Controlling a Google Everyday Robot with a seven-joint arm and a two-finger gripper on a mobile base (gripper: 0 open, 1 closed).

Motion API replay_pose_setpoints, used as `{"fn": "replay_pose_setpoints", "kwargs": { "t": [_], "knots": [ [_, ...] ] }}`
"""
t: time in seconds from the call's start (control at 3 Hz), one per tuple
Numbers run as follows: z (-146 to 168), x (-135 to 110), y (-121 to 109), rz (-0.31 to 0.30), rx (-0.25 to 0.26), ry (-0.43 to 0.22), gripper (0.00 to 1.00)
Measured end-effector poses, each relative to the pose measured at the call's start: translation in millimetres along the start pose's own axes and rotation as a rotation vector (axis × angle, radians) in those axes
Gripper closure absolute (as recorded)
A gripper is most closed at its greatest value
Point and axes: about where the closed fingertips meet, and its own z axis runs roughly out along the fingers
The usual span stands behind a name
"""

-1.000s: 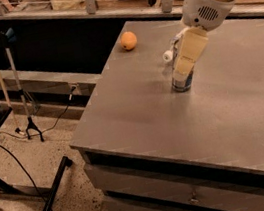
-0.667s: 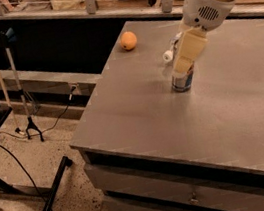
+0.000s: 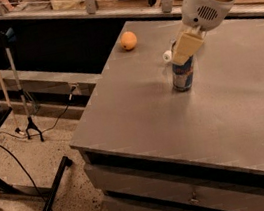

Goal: Pick redbull can

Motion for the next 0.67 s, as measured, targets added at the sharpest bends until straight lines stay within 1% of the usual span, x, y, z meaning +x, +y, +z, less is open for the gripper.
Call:
{"fn": "replay_pose_setpoints", "kwargs": {
  "t": [0.33, 0.67],
  "knots": [
    [-4.3, -2.0, -1.5, 0.009, -0.011, -0.031, 0.88],
    [-24.7, -9.2, -4.4, 0.016, -0.035, -0.081, 1.00]
  ]
}}
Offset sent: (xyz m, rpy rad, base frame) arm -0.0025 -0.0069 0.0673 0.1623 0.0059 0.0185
